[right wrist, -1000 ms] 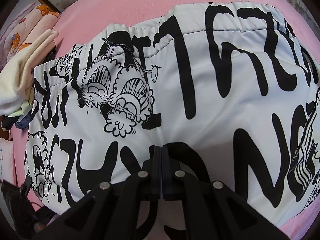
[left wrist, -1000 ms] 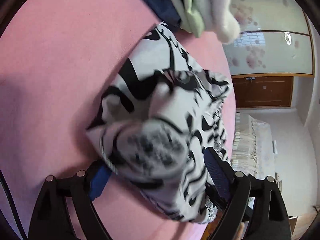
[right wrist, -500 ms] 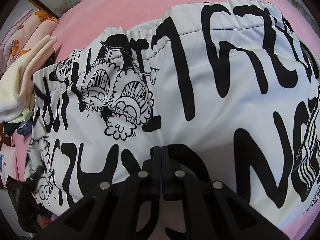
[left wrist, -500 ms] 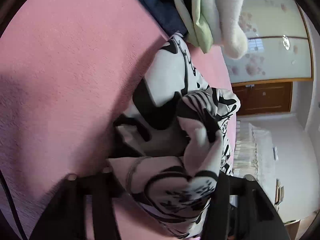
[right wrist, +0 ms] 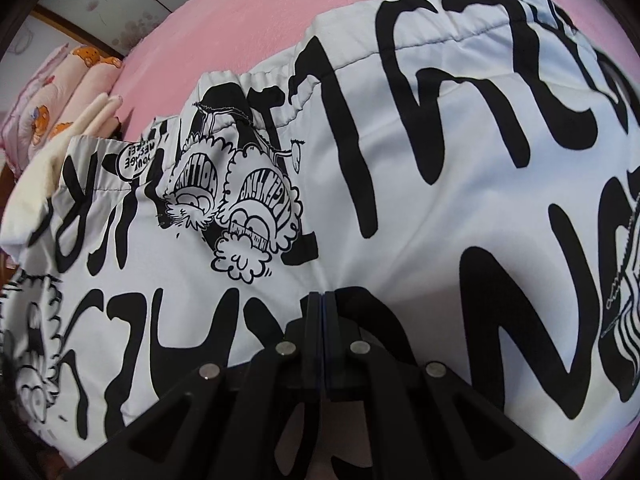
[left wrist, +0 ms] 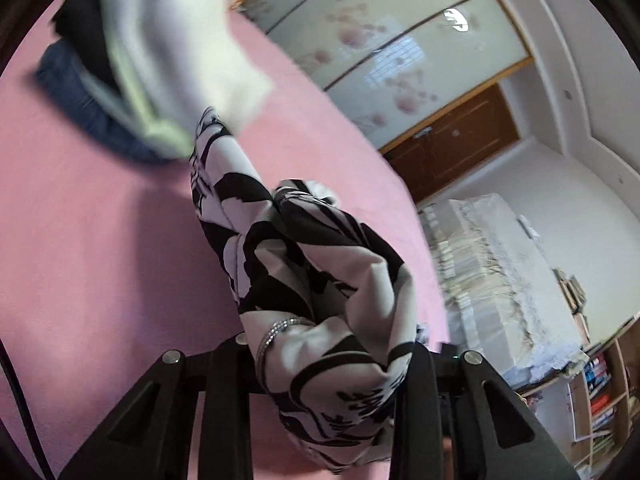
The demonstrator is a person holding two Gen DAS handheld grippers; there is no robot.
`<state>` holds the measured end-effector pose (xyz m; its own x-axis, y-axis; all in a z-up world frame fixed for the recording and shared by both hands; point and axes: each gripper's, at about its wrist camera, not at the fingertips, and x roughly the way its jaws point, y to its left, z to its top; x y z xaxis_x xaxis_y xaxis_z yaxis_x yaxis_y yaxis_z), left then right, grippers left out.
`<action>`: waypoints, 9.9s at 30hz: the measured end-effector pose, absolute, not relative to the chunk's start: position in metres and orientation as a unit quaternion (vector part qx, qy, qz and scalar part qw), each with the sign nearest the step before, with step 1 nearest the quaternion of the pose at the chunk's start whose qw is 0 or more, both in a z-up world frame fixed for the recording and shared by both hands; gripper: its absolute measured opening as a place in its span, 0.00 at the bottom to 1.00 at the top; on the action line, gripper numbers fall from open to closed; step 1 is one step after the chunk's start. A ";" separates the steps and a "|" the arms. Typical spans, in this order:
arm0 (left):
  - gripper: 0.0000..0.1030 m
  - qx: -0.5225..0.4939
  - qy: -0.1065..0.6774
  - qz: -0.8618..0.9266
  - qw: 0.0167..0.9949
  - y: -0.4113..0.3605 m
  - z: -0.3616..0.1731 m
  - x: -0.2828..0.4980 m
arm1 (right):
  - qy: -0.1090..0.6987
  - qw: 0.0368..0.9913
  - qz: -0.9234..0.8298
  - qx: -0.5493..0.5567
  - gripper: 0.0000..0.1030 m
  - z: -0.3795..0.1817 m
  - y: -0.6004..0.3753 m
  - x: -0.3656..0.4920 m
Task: Fold large clothes
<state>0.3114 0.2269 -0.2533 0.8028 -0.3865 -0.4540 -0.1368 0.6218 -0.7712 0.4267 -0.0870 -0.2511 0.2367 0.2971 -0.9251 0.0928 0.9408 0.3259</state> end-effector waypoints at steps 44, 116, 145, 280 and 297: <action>0.27 -0.030 0.492 -0.162 0.855 -0.222 -0.171 0.402 | 0.687 0.574 0.209 0.395 0.00 -0.258 -0.439 0.342; 0.38 -0.160 0.644 -0.075 0.745 -0.103 -0.254 0.350 | 0.631 0.765 0.040 0.126 0.10 -0.177 -0.400 0.337; 0.04 -0.175 0.615 -0.104 0.762 -0.093 -0.234 0.331 | 0.499 0.863 0.061 0.060 0.24 -0.130 -0.351 0.297; 0.98 -0.149 0.645 -0.019 0.749 -0.106 -0.253 0.372 | 0.606 0.776 0.075 0.158 0.92 -0.157 -0.383 0.363; 0.98 -0.180 0.664 -0.059 0.724 -0.079 -0.319 0.420 | 0.642 0.682 0.163 0.310 0.86 -0.249 -0.425 0.429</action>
